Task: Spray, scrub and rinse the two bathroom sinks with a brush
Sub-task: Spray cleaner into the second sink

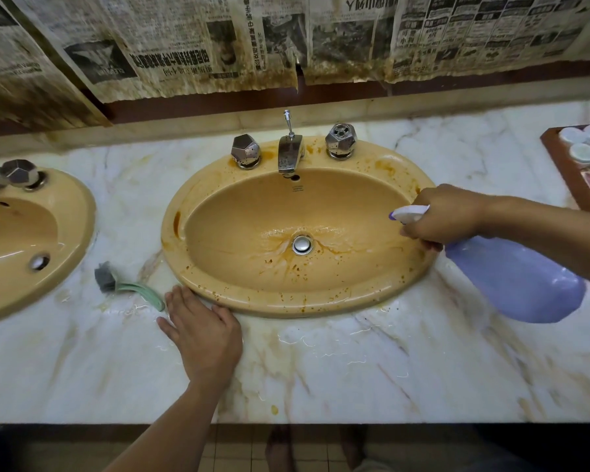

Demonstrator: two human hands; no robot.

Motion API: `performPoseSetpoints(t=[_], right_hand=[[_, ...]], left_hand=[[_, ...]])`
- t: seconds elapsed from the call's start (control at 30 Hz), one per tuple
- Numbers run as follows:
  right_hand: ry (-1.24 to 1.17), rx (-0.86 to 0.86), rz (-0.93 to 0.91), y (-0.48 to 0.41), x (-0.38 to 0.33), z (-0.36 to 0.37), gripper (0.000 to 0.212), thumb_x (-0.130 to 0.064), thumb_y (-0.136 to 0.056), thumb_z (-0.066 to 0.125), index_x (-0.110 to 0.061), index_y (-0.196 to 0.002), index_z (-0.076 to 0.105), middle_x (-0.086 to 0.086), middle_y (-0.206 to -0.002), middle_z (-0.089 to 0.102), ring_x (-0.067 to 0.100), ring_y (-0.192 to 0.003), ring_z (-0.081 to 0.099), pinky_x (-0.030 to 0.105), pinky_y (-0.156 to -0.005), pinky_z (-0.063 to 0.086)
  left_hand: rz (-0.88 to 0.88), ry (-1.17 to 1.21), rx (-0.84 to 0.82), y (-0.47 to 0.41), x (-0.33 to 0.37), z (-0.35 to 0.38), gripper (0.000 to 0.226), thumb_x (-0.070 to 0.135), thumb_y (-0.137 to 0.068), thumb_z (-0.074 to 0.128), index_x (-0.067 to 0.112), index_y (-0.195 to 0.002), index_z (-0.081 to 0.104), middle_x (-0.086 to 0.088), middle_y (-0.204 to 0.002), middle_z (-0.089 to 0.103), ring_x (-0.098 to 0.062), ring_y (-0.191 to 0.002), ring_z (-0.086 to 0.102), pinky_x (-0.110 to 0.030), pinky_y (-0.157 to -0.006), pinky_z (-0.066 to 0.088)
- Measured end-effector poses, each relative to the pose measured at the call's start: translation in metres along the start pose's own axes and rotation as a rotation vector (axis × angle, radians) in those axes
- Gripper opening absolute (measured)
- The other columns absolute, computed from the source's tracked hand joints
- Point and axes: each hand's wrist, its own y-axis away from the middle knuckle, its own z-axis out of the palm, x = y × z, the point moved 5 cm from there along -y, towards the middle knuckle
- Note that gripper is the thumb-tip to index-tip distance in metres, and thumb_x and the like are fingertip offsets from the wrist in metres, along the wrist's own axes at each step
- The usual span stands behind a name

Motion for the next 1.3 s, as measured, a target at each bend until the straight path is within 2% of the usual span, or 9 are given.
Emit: performPoseSetpoints(t=[0.13, 0.23, 0.43, 0.53, 0.7, 0.77, 0.93, 1.13, 1.3], right_hand=[[-0.284, 0.109, -0.060, 0.004, -0.021, 0.020, 0.024, -0.031, -0.092, 0.069, -0.009, -0.081, 0.068, 0.001, -0.063, 0.073, 0.019, -0.058, 0.068, 0.029, -0.058, 0.056], [-0.406, 0.088, -0.126, 0.008, -0.047, 0.036, 0.033, -0.043, -0.091, 0.070, -0.011, -0.087, 0.072, -0.001, -0.075, 0.077, 0.020, -0.075, 0.075, 0.039, -0.075, 0.061], [-0.688, 0.216, -0.074, 0.021, -0.102, 0.077, 0.031, -0.027, -0.091, 0.061, -0.011, -0.066, 0.067, 0.011, -0.070, 0.073, 0.033, -0.067, 0.070, 0.050, -0.069, 0.061], [-0.774, 0.336, -0.024, 0.024, -0.115, 0.084, 0.033, -0.031, -0.091, 0.059, -0.011, -0.066, 0.066, 0.008, -0.070, 0.073, 0.037, -0.074, 0.070, 0.053, -0.073, 0.061], [-0.823, 0.447, -0.039, 0.029, -0.136, 0.081, 0.041, -0.043, -0.095, 0.060, -0.004, -0.087, 0.069, 0.009, -0.081, 0.073, 0.031, -0.083, 0.068, 0.045, -0.079, 0.057], [-0.870, 0.481, -0.024, 0.027, -0.143, 0.081, 0.041, -0.043, -0.095, 0.060, -0.004, -0.090, 0.069, 0.012, -0.084, 0.074, 0.032, -0.085, 0.068, 0.046, -0.080, 0.057], [-0.916, 0.554, 0.012, 0.022, -0.160, 0.078, 0.036, -0.034, -0.094, 0.056, -0.003, -0.080, 0.069, 0.011, -0.076, 0.072, 0.033, -0.079, 0.069, 0.048, -0.077, 0.059], [-0.991, 0.545, 0.069, 0.018, -0.160, 0.084, 0.034, -0.034, -0.093, 0.057, -0.004, -0.081, 0.067, 0.008, -0.071, 0.072, 0.033, -0.077, 0.070, 0.044, -0.075, 0.060], [-1.075, 0.483, -0.015, 0.018, -0.172, 0.085, 0.031, -0.042, -0.090, 0.066, -0.012, -0.083, 0.067, 0.011, -0.080, 0.074, 0.034, -0.085, 0.071, 0.049, -0.083, 0.058]], left_hand=[[0.006, -0.012, -0.010, 0.000, 0.000, 0.000, 0.066, 0.019, -0.097, 0.048, -0.002, -0.155, 0.026, -0.019, -0.163, 0.027, -0.032, -0.155, 0.017, -0.058, -0.127, 0.005], [0.010, -0.012, -0.017, 0.000, 0.000, -0.001, 0.066, 0.019, -0.097, 0.047, -0.002, -0.155, 0.026, -0.019, -0.163, 0.027, -0.032, -0.155, 0.016, -0.058, -0.127, 0.005], [-0.021, 0.085, -0.074, -0.002, -0.003, -0.004, 0.068, 0.020, -0.096, 0.051, -0.001, -0.156, 0.026, -0.019, -0.163, 0.027, -0.033, -0.155, 0.016, -0.054, -0.127, 0.000], [-0.066, 0.265, -0.100, -0.010, -0.009, -0.013, 0.066, 0.014, -0.090, 0.063, 0.001, -0.149, 0.036, -0.017, -0.156, 0.032, -0.038, -0.148, 0.027, -0.058, -0.126, 0.012], [0.206, 0.605, -0.203, 0.000, 0.025, -0.053, 0.061, 0.041, -0.091, 0.064, 0.020, -0.146, 0.048, 0.003, -0.152, 0.032, -0.009, -0.145, 0.031, -0.022, -0.116, 0.026], [0.322, 0.698, -0.414, 0.009, 0.051, -0.064, 0.065, 0.063, -0.084, 0.061, 0.031, -0.140, 0.052, 0.014, -0.145, 0.041, 0.006, -0.136, 0.038, -0.010, -0.109, 0.030], [0.400, 0.787, -0.889, 0.027, 0.086, -0.067, 0.085, 0.056, -0.073, 0.087, 0.041, -0.144, 0.044, 0.023, -0.140, 0.055, 0.005, -0.128, 0.053, -0.023, -0.107, 0.046], [0.409, 0.750, -0.824, 0.019, 0.087, -0.069, 0.073, 0.033, -0.069, 0.093, 0.036, -0.128, 0.049, 0.015, -0.123, 0.063, -0.003, -0.109, 0.064, -0.024, -0.090, 0.055], [0.465, 0.792, -0.829, 0.011, 0.083, -0.074, 0.074, 0.034, -0.070, 0.092, 0.034, -0.130, 0.049, 0.014, -0.124, 0.063, -0.008, -0.114, 0.063, -0.031, -0.095, 0.055]])
